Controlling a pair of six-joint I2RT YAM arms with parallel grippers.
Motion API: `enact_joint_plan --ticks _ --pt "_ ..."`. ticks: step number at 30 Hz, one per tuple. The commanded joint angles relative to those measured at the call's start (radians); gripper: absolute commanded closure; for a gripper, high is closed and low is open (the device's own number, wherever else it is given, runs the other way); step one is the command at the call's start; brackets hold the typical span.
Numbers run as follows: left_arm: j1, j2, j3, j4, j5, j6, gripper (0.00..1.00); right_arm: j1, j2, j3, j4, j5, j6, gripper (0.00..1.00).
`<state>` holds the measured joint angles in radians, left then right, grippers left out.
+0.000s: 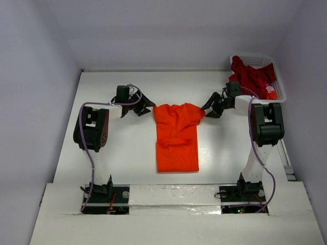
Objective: Fold and stack the t-shirts
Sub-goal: Grab one side of the 2/3 rectangular tshirt with both arms
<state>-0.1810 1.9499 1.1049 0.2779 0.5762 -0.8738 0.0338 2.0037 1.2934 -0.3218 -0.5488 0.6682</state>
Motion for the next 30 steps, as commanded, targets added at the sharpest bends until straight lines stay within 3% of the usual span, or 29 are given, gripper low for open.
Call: enact_joint_plan --ticks 1,14,24,30 --pt "0.008 -0.035 0.0 0.032 0.022 -0.001 0.52 -0.005 0.027 0.03 0.038 -0.01 0.004 0.4" --pt "0.008 -0.039 -0.013 0.03 0.02 -0.005 0.53 -0.005 0.076 0.072 0.032 -0.008 -0.001 0.47" --pt "0.008 -0.042 -0.02 0.038 0.019 -0.011 0.53 -0.005 0.081 0.079 0.027 -0.01 -0.005 0.76" --pt "0.008 -0.042 -0.042 0.072 0.036 -0.027 0.53 -0.005 0.086 0.086 0.023 -0.011 -0.01 0.84"
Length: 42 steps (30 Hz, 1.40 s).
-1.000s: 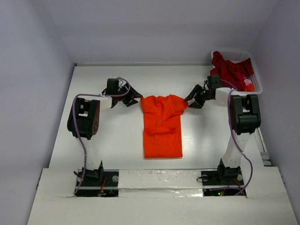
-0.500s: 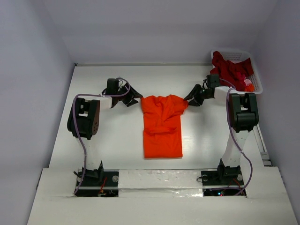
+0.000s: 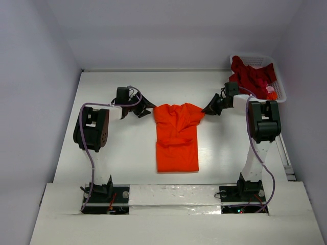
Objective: Fold and stack the t-shirts
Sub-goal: Grab one side of the 2/3 rectangular tshirt with both arms
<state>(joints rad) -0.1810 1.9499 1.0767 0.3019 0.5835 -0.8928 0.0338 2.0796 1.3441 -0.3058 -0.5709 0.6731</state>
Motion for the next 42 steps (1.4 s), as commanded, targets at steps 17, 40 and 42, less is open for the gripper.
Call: enact_joint_plan --ticks 17,40,42 --pt "0.008 0.026 -0.017 0.169 0.088 -0.098 0.54 -0.005 0.016 0.041 -0.003 0.006 -0.026 0.84" --pt "0.008 0.086 0.005 0.177 0.102 -0.106 0.71 -0.005 0.017 0.047 -0.009 0.003 -0.032 0.85" --pt "0.008 0.087 0.009 0.177 0.102 -0.109 0.77 -0.005 0.017 0.047 -0.009 0.003 -0.032 0.85"
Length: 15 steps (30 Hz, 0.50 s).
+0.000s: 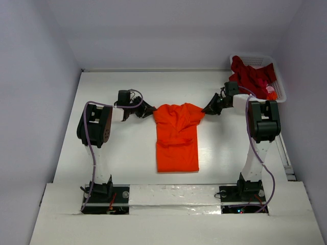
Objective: Fold and stack the t-shirts
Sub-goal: Grab one side of the 2/3 rectangular tshirt with both arms
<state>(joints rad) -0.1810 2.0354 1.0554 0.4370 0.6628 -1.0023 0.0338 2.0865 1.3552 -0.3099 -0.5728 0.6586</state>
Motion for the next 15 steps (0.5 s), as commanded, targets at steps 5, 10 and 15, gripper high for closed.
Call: enact_joint_plan --ticks 5,10,15 --pt "0.008 0.002 0.037 0.037 0.024 -0.001 0.98 -0.005 0.01 0.033 -0.001 0.005 -0.017 0.85" --pt "0.008 0.0 0.04 0.032 0.029 -0.002 1.0 -0.005 0.009 0.033 -0.001 0.007 -0.014 0.89" --pt "0.008 -0.004 0.054 0.025 0.032 -0.005 1.0 -0.005 0.01 0.038 -0.006 0.001 -0.017 1.0"
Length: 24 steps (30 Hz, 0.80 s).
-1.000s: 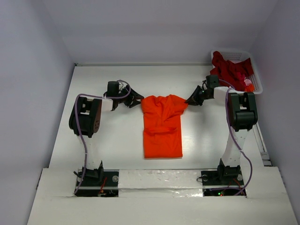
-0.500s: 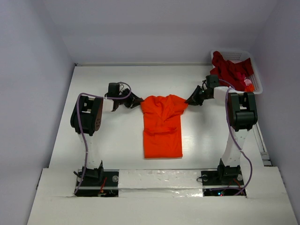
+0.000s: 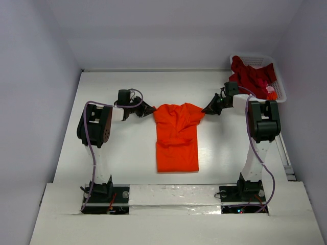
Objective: Fold and stack the t-shirts
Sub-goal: Grab one side of the 2/3 rectangular tshirt with both arms
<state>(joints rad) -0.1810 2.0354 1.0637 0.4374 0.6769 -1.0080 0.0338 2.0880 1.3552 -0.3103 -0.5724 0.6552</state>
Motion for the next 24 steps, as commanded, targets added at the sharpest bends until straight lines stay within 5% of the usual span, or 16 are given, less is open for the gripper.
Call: enact_joint_plan --ticks 1,24 --pt "0.008 -0.003 0.048 0.021 0.018 -0.001 1.0 -0.005 0.01 0.039 -0.006 -0.004 -0.014 1.0" --pt "0.008 0.02 0.192 -0.038 0.038 -0.015 1.0 -0.005 0.018 0.17 -0.055 -0.084 -0.017 1.0"
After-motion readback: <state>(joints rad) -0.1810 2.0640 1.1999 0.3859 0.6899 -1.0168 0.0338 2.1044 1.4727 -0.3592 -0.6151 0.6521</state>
